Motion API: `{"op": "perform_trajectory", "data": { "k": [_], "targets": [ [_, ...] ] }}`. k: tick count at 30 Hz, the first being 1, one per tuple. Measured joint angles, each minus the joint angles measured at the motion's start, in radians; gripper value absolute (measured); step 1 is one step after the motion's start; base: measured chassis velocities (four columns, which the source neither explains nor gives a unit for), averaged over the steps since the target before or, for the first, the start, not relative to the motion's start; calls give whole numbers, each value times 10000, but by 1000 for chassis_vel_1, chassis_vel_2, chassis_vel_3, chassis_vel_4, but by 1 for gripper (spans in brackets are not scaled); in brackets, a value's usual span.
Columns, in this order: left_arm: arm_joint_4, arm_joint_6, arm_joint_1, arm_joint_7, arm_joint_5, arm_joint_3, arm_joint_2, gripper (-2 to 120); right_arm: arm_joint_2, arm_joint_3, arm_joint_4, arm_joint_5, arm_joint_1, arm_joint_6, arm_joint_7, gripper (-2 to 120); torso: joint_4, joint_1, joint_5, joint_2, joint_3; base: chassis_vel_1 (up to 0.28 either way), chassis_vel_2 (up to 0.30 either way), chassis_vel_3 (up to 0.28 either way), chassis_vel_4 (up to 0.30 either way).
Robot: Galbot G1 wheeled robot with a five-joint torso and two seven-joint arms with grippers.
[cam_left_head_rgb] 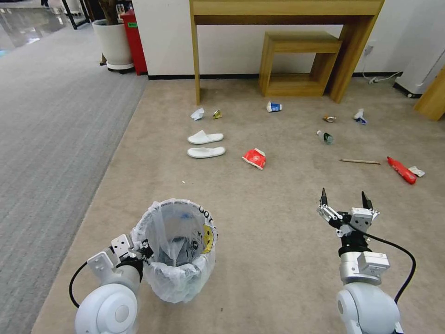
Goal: Pick up the trash bin and place the garbage on the floor into it.
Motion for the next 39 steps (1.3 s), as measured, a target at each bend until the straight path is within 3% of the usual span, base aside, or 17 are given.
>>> {"op": "perform_trajectory", "data": {
  "k": [14,39],
  "targets": [
    [257,-55,-129,4,13,-71,-9,1,-20,-47,-326,55,162,592,-134,100,2,0,-5,0,0,158,155,-151,-145],
    [386,-114,-187,147,220,-86,-139,1,-168,88,-338,193,345,462,-607,100,0,0,-1,0,0,1,6,2,-1]
  ]
}}
